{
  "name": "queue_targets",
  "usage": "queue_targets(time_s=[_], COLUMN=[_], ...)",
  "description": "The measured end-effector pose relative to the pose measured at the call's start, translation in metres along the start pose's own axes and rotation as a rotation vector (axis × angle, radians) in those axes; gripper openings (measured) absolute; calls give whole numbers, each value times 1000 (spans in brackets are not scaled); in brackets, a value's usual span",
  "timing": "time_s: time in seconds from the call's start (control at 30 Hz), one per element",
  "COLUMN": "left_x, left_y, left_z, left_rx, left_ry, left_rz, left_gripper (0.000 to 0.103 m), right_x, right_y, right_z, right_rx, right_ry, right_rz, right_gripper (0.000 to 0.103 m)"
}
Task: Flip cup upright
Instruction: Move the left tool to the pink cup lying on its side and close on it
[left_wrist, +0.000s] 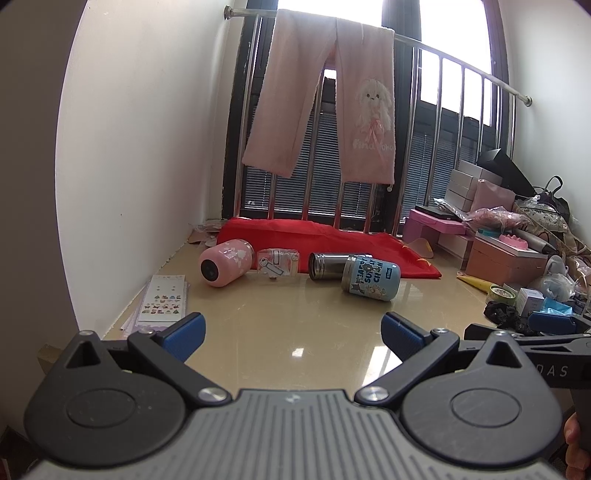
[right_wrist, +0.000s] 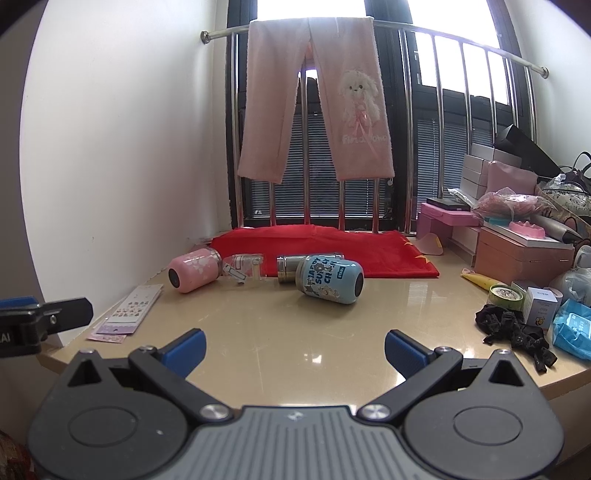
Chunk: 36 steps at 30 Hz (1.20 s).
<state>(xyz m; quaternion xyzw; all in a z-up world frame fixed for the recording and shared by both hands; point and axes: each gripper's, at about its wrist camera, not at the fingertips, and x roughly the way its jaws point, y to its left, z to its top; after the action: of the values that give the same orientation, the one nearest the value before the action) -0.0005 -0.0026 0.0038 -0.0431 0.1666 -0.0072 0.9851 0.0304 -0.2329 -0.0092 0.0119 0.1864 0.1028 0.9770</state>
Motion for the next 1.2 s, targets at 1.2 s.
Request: queue_targets(time_s=[1.2], left_x=[313], left_y=[52], left_z=[117], left_rx=[309], left_ry=[331], left_rz=[192], left_gripper=[103], right_x=[275], right_y=[5], right_z=[62], right_rx=[-73], right_ry=[141], right_rz=[145], right_gripper=[103])
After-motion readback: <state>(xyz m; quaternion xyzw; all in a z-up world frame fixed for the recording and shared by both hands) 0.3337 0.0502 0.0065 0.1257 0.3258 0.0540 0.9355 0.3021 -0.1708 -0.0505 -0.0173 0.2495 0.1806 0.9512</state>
